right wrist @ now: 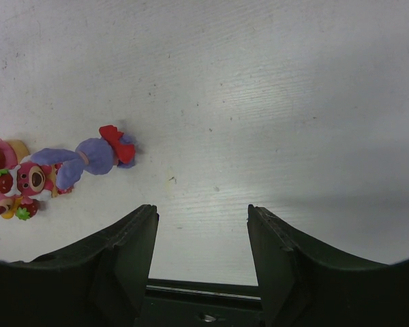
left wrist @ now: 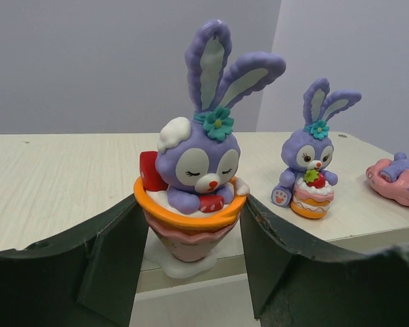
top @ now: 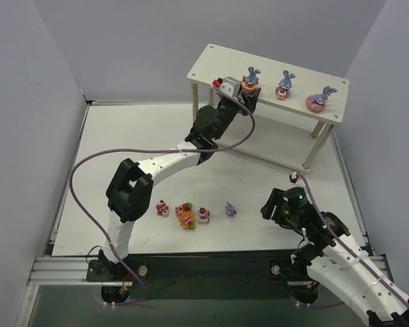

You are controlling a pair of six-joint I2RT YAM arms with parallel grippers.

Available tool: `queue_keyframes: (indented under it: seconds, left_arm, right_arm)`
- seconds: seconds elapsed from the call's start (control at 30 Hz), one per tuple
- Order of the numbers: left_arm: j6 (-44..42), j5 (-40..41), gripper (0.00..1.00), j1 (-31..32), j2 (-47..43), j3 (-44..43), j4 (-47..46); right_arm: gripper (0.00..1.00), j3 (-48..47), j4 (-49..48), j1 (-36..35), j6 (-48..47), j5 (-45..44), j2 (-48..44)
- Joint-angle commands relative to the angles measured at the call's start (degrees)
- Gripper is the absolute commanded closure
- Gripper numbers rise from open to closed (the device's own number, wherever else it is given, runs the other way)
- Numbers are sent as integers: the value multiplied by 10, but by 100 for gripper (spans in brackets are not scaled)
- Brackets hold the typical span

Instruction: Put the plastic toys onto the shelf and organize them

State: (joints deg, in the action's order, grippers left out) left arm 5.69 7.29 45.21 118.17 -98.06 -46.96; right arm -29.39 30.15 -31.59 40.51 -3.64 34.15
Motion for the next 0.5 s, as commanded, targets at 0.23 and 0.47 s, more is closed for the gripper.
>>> queue_keyframes:
  seconds: [0.23,0.47]
  left_arm:
    - [-9,4,24,-4,-24,-13,84]
    - [-9,2,23,-5,-56,12,102]
  right_arm:
    - [45,7,-5,-2,3,-11,0]
    - [45,10,-8,-2,4,-10,-2]
